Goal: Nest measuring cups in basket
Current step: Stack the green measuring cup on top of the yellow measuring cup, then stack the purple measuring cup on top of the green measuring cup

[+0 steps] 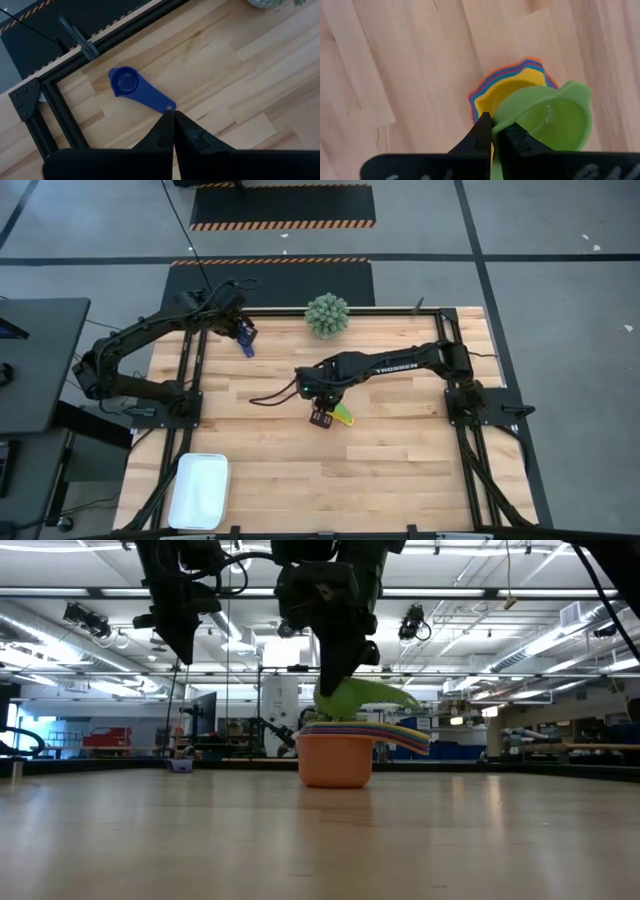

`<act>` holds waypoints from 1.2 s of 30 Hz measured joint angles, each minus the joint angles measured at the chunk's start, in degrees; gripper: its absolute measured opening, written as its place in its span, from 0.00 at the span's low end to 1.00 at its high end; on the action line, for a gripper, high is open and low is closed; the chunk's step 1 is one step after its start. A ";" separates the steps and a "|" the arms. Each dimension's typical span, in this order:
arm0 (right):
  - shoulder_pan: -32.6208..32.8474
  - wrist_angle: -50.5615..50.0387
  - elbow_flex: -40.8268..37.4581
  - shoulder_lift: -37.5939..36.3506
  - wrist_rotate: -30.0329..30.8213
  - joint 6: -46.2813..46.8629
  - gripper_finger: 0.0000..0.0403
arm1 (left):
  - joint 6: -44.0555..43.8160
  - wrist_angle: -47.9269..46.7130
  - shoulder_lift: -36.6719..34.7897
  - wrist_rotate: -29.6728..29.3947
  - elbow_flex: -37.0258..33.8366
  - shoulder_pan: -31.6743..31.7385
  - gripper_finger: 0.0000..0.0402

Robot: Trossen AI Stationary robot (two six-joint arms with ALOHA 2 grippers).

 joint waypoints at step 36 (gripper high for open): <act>-2.19 -1.52 2.51 1.47 -10.23 -4.50 0.24 | 1.73 -0.11 0.02 -0.04 -0.02 0.00 0.02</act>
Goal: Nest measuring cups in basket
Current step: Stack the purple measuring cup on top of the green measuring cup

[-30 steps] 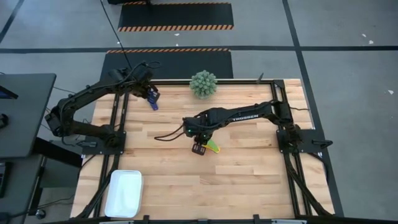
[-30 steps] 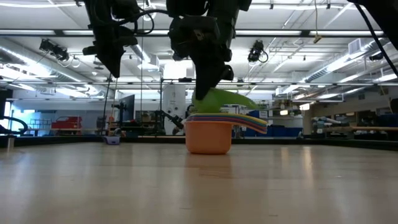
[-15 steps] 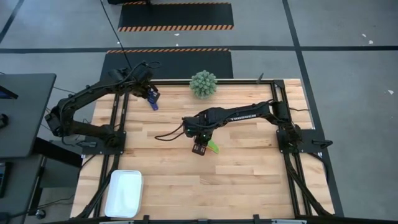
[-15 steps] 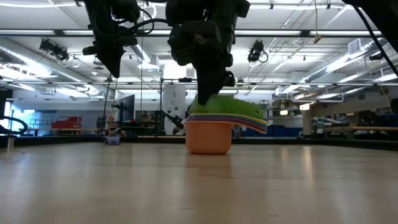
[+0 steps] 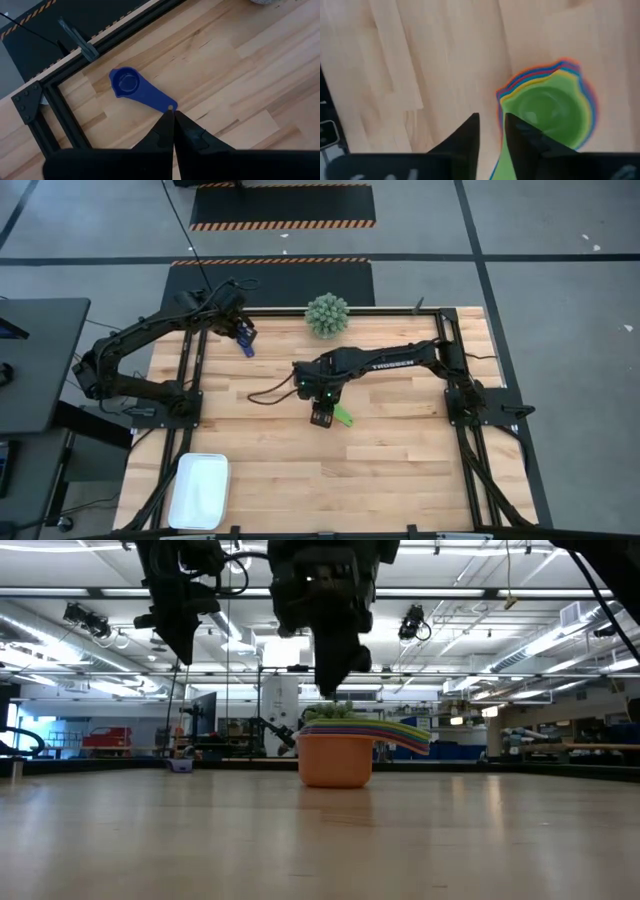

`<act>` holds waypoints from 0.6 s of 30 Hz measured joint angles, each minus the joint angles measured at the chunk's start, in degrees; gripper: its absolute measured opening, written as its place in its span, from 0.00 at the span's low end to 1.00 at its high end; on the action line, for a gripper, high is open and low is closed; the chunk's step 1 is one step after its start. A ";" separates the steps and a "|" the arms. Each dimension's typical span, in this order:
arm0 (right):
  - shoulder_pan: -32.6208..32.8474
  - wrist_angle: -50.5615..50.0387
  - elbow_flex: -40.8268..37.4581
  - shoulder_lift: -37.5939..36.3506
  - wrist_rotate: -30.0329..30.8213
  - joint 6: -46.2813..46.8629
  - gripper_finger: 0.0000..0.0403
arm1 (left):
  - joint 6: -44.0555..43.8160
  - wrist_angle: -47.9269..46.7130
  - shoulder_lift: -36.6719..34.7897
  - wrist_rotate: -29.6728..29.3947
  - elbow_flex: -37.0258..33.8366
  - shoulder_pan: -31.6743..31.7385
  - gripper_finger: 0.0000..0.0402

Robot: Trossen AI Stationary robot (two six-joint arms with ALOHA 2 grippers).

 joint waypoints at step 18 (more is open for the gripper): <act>-0.82 -21.73 28.45 -0.78 15.21 -8.26 0.01 | -1.76 -0.39 0.07 -0.07 -0.02 0.29 0.02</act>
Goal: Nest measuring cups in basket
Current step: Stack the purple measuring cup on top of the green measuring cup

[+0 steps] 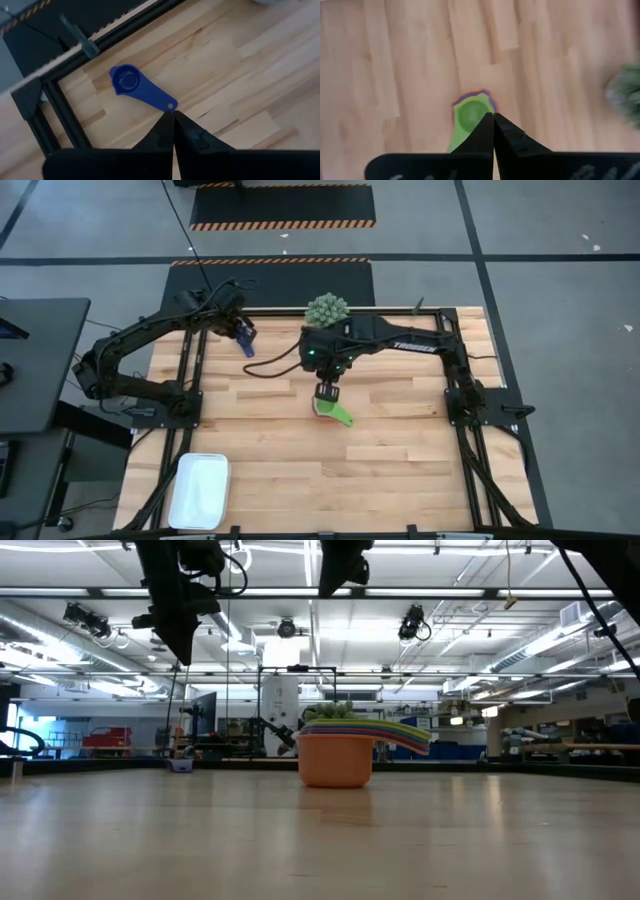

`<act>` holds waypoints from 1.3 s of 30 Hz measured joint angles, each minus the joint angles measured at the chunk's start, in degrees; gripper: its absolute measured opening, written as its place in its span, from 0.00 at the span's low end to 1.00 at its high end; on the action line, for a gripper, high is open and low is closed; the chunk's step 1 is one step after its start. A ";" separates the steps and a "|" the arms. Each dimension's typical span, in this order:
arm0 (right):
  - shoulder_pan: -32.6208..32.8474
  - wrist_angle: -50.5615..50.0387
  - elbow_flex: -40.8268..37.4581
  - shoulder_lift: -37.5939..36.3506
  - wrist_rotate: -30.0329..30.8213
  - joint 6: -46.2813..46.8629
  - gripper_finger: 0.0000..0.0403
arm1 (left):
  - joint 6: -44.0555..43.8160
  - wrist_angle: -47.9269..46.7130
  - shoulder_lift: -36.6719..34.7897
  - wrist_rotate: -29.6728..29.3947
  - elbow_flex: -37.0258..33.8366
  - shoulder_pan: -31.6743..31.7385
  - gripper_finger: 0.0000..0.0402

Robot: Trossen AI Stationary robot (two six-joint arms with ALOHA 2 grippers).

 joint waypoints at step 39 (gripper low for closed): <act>-0.26 -8.29 -0.98 -11.96 4.13 -15.78 0.00 | -20.70 5.99 10.25 -4.74 0.00 5.24 0.16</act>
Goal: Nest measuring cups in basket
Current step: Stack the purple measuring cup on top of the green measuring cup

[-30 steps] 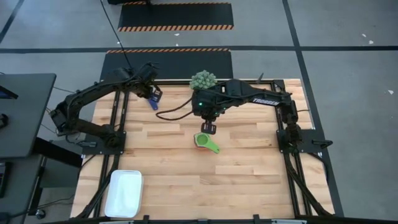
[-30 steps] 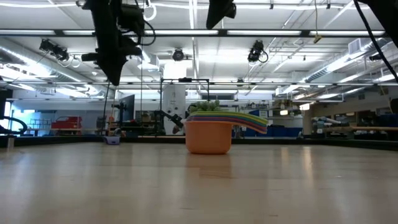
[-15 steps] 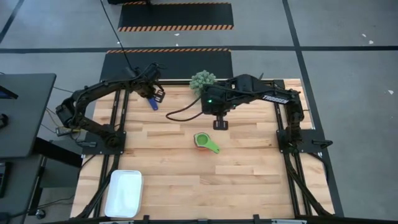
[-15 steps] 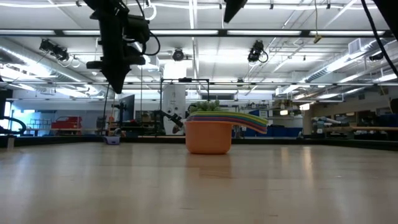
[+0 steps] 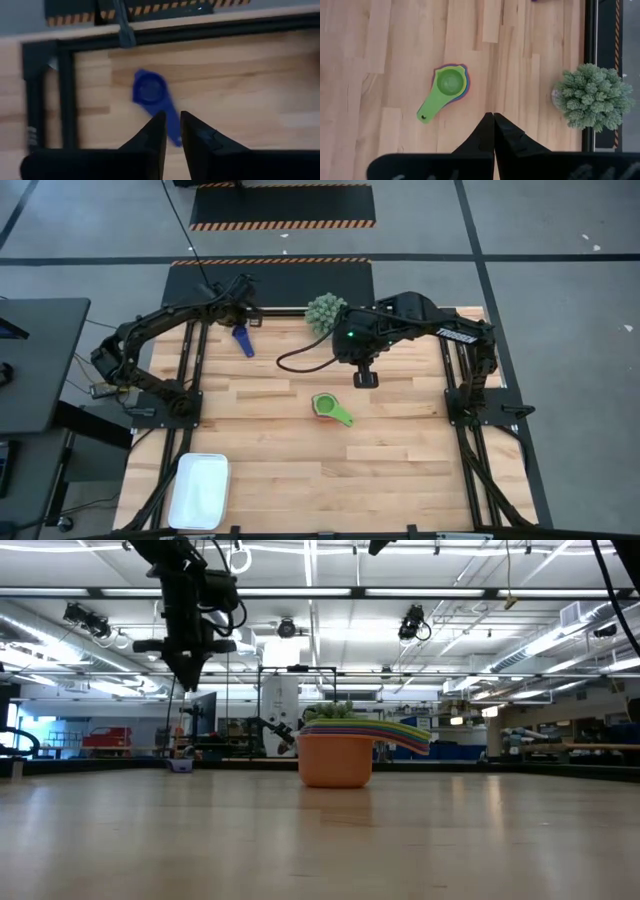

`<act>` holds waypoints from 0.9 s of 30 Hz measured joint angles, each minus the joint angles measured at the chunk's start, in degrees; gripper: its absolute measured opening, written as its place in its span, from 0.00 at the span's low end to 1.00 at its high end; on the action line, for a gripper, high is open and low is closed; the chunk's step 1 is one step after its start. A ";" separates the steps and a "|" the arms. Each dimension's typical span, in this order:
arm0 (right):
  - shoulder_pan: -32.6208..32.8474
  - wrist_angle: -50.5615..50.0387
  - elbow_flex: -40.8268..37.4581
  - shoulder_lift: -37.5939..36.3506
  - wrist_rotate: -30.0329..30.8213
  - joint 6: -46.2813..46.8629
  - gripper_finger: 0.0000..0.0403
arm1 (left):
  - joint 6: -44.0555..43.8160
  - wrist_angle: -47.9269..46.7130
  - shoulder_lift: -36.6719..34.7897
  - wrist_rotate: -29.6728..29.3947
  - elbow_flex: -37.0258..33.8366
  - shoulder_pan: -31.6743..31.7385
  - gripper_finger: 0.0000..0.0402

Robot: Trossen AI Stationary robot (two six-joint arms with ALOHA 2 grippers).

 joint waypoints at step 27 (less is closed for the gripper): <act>-0.07 0.01 0.00 0.07 0.46 -2.44 0.00 | -0.57 2.21 7.49 5.85 0.04 1.81 0.16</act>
